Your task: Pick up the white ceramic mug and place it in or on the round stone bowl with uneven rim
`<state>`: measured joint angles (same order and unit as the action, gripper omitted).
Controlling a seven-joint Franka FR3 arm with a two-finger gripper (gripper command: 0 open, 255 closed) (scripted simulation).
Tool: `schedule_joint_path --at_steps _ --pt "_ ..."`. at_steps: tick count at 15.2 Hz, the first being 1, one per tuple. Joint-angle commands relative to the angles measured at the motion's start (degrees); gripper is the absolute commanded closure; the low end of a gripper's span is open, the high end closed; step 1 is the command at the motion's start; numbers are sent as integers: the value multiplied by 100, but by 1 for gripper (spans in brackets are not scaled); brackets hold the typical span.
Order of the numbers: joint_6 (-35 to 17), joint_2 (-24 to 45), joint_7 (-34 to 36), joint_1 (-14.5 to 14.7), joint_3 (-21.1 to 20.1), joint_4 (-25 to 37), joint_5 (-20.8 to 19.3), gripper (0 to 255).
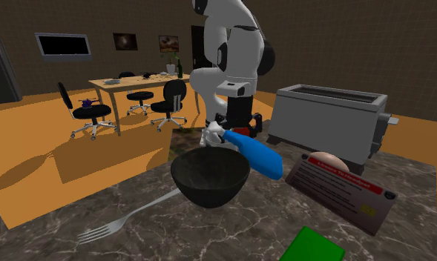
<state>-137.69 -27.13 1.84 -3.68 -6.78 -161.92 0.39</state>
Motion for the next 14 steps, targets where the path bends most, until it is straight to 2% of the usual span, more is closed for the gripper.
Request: schedule_joint_path --at_steps 1,10,14 --pt "0 0 0 0 0 0 0 255" --pt "-2 2 0 0 0 0 0 255" --pt "417 -264 -31 17 27 154 18 255"
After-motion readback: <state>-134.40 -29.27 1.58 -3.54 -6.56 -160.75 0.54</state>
